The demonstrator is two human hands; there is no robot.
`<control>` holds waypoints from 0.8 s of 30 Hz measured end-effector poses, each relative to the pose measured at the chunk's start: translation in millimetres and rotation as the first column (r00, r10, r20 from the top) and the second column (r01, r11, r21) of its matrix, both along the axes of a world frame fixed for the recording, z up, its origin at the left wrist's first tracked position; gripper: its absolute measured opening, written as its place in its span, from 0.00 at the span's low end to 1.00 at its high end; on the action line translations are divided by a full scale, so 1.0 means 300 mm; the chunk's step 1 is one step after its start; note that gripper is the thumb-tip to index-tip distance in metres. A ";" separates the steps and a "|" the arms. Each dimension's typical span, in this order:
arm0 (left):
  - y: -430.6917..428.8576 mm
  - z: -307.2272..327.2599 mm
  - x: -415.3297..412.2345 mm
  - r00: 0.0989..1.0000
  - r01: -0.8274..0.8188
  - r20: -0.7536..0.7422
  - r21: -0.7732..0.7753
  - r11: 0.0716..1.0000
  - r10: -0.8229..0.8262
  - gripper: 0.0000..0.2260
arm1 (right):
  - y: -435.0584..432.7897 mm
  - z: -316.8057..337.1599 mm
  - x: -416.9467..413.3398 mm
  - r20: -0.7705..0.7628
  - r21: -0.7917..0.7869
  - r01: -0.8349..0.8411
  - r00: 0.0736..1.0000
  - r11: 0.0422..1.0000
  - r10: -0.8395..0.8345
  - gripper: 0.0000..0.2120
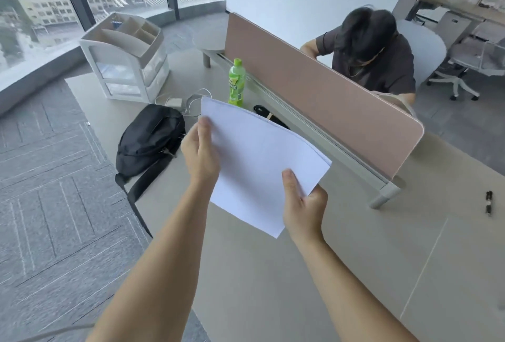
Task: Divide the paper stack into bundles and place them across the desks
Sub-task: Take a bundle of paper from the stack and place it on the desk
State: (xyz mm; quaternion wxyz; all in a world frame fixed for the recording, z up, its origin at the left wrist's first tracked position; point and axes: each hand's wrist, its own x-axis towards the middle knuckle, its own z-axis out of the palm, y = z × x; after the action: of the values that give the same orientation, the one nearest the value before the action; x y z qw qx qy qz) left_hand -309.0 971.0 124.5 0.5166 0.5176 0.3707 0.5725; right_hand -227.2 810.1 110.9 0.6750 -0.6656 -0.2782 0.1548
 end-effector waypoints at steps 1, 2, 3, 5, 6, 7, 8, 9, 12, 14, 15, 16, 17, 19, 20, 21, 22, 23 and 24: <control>0.056 -0.017 0.038 0.998 -0.059 0.015 -0.038 0.998 0.060 0.21 | 0.055 -0.022 0.018 0.009 0.000 -0.004 1.000 1.000 0.004 0.16; 0.117 -0.040 0.073 0.993 -0.111 0.028 -0.085 0.990 0.114 0.21 | 0.110 -0.043 0.034 0.017 -0.002 -0.002 1.000 1.000 0.002 0.14; 0.177 -0.062 0.108 0.988 -0.143 0.040 -0.125 0.982 0.149 0.23 | 0.164 -0.065 0.052 0.027 -0.003 -0.001 1.000 1.000 0.001 0.11; 0.304 -0.116 0.176 0.981 -0.186 0.031 -0.158 0.970 0.193 0.25 | 0.274 -0.111 0.090 0.036 -0.003 -0.001 0.999 1.000 0.001 0.07; 0.366 -0.146 0.211 0.980 -0.188 0.027 -0.162 0.969 0.195 0.26 | 0.326 -0.129 0.110 0.042 -0.003 0.007 0.999 1.000 -0.007 0.07; 0.422 -0.170 0.245 0.982 -0.177 0.029 -0.163 0.971 0.184 0.25 | 0.376 -0.149 0.131 0.054 0.000 0.027 0.998 1.000 -0.026 0.07; 0.482 -0.195 0.279 0.985 -0.161 0.037 -0.160 0.974 0.169 0.24 | 0.429 -0.166 0.154 0.064 0.005 0.046 0.997 0.999 -0.046 0.07; 0.540 -0.222 0.313 0.988 -0.142 0.046 -0.149 0.978 0.151 0.23 | 0.481 -0.188 0.179 0.072 0.004 0.067 0.995 0.998 -0.067 0.06; 0.677 -0.312 0.399 0.994 -0.090 0.053 -0.115 0.989 0.097 0.23 | 0.598 -0.270 0.248 0.054 -0.034 0.105 0.993 0.994 -0.104 0.08; 0.727 -0.372 0.438 0.997 -0.067 0.038 -0.127 0.990 0.072 0.22 | 0.643 -0.339 0.284 0.042 -0.056 0.104 0.994 0.993 -0.102 0.05; 0.740 -0.403 0.452 0.998 -0.058 0.020 -0.145 0.988 0.062 0.21 | 0.658 -0.368 0.296 0.033 -0.067 0.106 0.994 0.992 -0.104 0.04; 0.749 -0.433 0.462 0.999 -0.051 -0.001 -0.168 0.984 0.052 0.22 | 0.668 -0.390 0.305 0.026 -0.082 0.117 0.993 0.990 -0.115 0.06; 0.753 -0.460 0.469 0.999 -0.047 -0.021 -0.182 0.982 0.044 0.22 | 0.674 -0.410 0.314 0.022 -0.093 0.126 0.992 0.988 -0.125 0.08; 0.753 -0.498 0.476 0.999 -0.043 -0.038 -0.192 0.980 0.036 0.22 | 0.683 -0.432 0.335 0.009 -0.113 0.118 0.993 0.987 -0.118 0.06; 0.754 -0.508 0.479 0.998 -0.047 -0.044 -0.197 0.979 0.039 0.21 | 0.689 -0.430 0.344 0.000 -0.129 0.109 0.994 0.986 -0.110 0.05; 0.753 -0.508 0.483 0.997 -0.056 -0.058 -0.195 0.979 0.046 0.21 | 0.695 -0.424 0.356 -0.010 -0.142 0.113 0.993 0.983 -0.115 0.08; 0.758 -0.503 0.487 0.994 -0.075 -0.089 -0.176 0.982 0.060 0.21 | 0.703 -0.413 0.368 -0.020 -0.153 0.128 0.991 0.980 -0.132 0.12; 0.764 -0.493 0.490 0.988 -0.098 -0.132 -0.133 0.986 0.080 0.21 | 0.712 -0.403 0.382 -0.038 -0.152 0.146 0.987 0.978 -0.153 0.18; 0.776 -0.480 0.491 0.979 -0.109 -0.180 -0.082 0.991 0.093 0.21 | 0.723 -0.387 0.396 -0.078 -0.143 0.158 0.982 0.977 -0.170 0.24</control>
State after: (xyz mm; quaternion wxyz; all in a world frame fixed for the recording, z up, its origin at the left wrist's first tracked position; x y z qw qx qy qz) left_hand -161.8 1203.8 -19.6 0.4753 0.5223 0.4665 0.5326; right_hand -108.4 1027.1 -5.0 0.6504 -0.7231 -0.1805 0.1469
